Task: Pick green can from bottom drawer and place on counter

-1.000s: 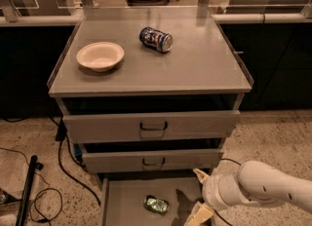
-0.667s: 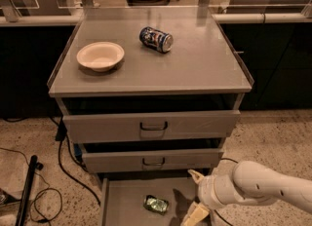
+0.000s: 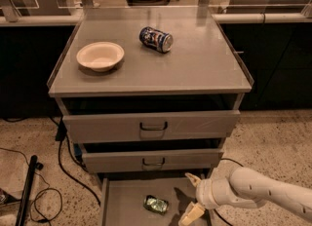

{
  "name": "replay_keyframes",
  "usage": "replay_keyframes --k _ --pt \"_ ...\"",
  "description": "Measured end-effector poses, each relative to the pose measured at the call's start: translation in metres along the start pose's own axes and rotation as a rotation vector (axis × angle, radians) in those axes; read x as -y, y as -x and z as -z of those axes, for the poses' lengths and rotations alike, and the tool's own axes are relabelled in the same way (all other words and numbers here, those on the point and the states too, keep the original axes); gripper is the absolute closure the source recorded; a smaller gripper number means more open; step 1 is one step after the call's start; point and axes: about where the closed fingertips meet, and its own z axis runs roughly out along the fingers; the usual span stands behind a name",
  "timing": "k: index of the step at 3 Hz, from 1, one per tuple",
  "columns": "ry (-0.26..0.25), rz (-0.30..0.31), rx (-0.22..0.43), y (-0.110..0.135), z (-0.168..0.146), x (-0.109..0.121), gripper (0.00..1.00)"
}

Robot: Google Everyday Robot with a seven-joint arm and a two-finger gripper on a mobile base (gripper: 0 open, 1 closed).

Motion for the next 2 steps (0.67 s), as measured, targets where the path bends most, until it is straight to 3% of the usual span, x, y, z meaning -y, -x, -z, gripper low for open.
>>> replay_keyframes --k 2 --pt "0.036 -0.013 0.096 -0.047 -0.053 0.012 0.00"
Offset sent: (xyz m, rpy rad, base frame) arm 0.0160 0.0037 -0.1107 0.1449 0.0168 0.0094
